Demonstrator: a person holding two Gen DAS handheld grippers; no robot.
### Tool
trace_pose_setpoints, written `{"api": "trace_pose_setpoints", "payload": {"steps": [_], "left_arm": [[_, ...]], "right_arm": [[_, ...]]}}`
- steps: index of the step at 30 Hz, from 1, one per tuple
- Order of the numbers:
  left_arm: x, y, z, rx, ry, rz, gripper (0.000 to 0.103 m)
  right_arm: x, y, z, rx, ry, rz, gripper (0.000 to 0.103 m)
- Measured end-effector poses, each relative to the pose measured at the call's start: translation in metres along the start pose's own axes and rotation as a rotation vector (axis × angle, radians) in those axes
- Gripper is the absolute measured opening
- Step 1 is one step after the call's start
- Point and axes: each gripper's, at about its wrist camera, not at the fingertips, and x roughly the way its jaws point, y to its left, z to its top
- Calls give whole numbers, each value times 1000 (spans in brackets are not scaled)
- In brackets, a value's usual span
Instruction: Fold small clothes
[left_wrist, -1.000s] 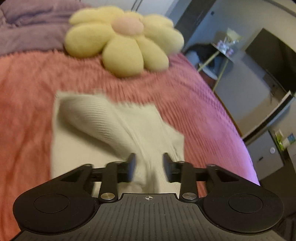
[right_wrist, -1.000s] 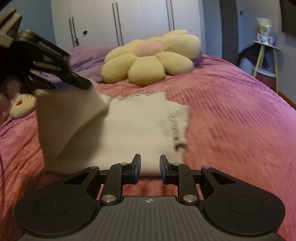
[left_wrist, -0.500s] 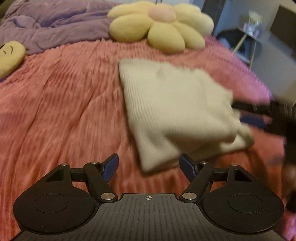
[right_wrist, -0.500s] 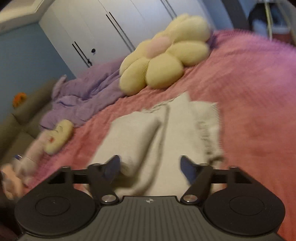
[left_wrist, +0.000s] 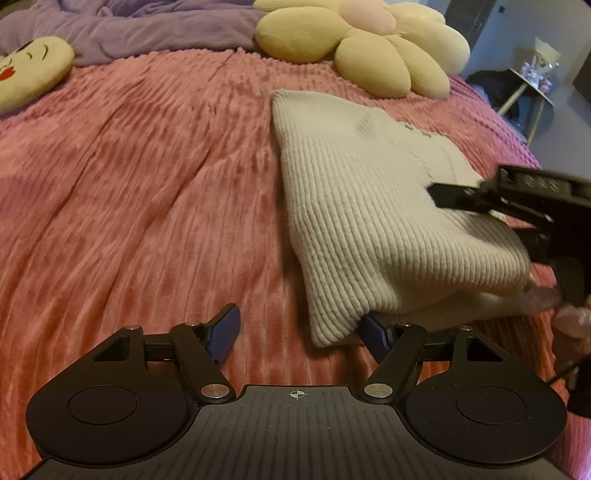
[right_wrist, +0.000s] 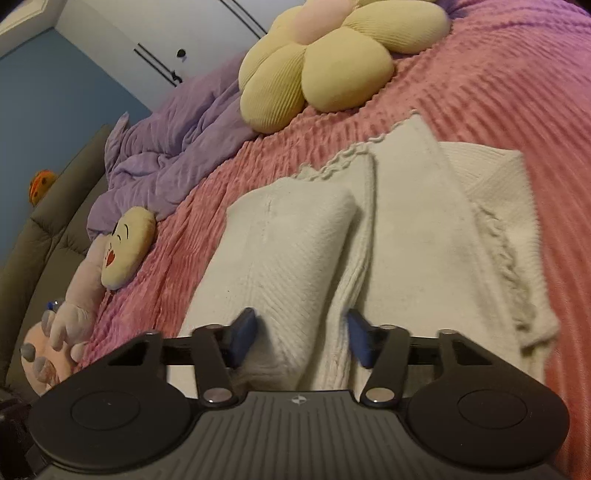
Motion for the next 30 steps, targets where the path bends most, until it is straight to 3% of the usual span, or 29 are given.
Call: {"api": "trace_pose_setpoints", "payload": {"steps": [2, 5, 6, 11, 14, 16, 19, 23, 25, 30], "left_arm": [[1, -1, 1, 0, 0, 3, 76], [0, -2, 2, -3, 7, 0, 78], [-1, -2, 2, -3, 8, 1, 78], [-5, -7, 4, -8, 7, -32, 83], [-1, -17, 4, 12, 17, -31, 83], [5, -24, 4, 18, 31, -34, 83], [11, -30, 3, 22, 41, -39, 83], [6, -29, 2, 9, 33, -36, 83], [-1, -31, 3, 3, 17, -48, 83], [-9, -43, 8, 36, -5, -68, 83]], "right_arm": [[7, 5, 2, -8, 10, -10, 51], [13, 19, 3, -123, 10, -83, 29], [12, 27, 3, -175, 2, -98, 17], [-25, 63, 1, -464, -175, -239, 14], [-44, 66, -10, -653, -277, -429, 14], [-44, 50, -15, -695, -276, -537, 14], [-32, 12, -6, -560, -142, -556, 20], [-74, -13, -2, -322, -206, -388, 25], [-97, -23, -9, -222, -227, -314, 34], [-108, -34, -32, -114, -190, -248, 41]]}}
